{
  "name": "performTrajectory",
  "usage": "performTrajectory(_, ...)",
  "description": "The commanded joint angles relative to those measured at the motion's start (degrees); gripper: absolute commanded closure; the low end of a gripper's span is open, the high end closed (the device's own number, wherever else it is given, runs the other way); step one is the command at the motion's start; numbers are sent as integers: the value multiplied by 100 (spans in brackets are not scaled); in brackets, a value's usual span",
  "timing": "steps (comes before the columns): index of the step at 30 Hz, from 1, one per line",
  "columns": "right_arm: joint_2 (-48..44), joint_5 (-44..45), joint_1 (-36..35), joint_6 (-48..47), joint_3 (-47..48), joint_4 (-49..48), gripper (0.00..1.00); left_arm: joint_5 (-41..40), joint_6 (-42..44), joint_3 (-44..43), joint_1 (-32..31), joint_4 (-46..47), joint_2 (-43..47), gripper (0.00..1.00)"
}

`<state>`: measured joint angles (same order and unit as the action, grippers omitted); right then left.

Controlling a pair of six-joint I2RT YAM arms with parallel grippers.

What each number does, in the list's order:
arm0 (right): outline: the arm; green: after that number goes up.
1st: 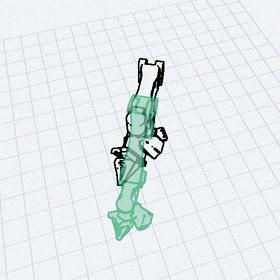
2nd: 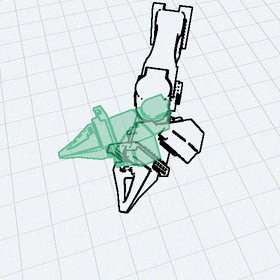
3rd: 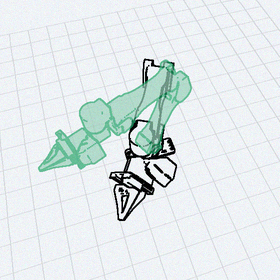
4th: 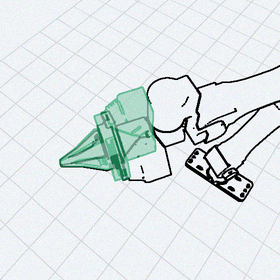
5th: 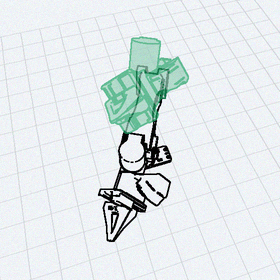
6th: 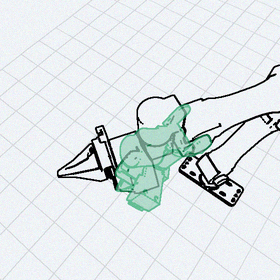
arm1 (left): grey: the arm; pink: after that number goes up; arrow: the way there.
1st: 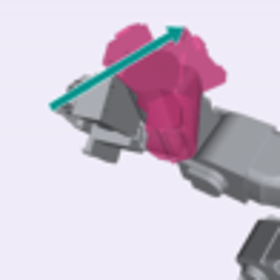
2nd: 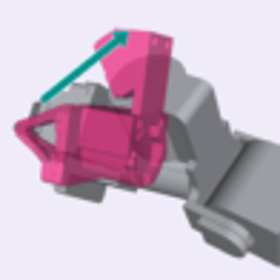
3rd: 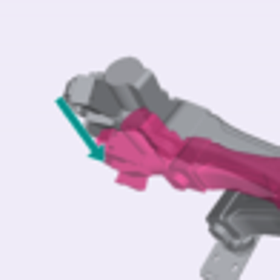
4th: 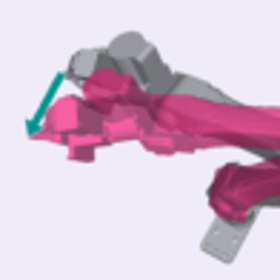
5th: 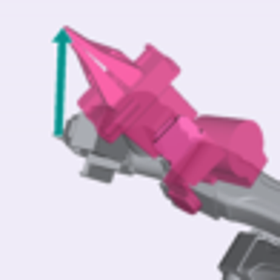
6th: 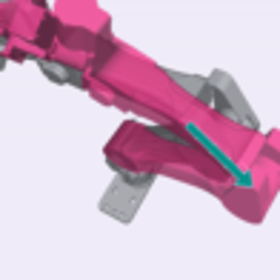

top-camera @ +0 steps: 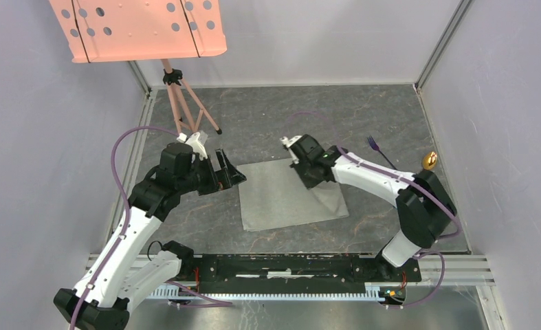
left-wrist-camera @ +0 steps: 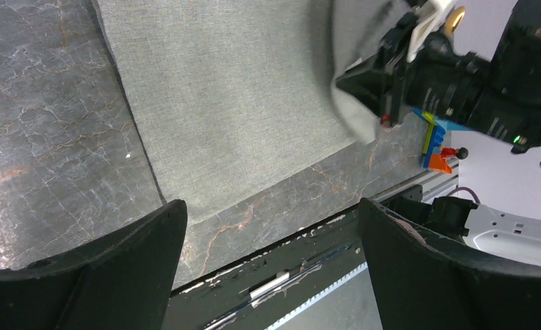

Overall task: Fold the napkin into a case and place the utensils inside
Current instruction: Fold the rectangle-folded napkin at the center of the board.

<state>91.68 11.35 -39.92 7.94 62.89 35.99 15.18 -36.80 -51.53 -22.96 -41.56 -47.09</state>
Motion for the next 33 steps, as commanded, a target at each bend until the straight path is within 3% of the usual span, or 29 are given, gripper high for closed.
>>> performTrajectory(1,471,-897,-669,641,622,-670,100,-39,0,2,-8,12,104,0)
performTrajectory(9,1225,-1681,-1219,1205,1357,-1119,100,-211,-14,44,-14,-155,254,0)
performTrajectory(17,1492,-1859,-1254,1622,1389,-1563,100,-312,-25,20,-14,-269,369,0)
performTrajectory(33,1931,-2172,-1291,1935,1733,-1531,100,-353,26,-55,-2,-361,431,0)
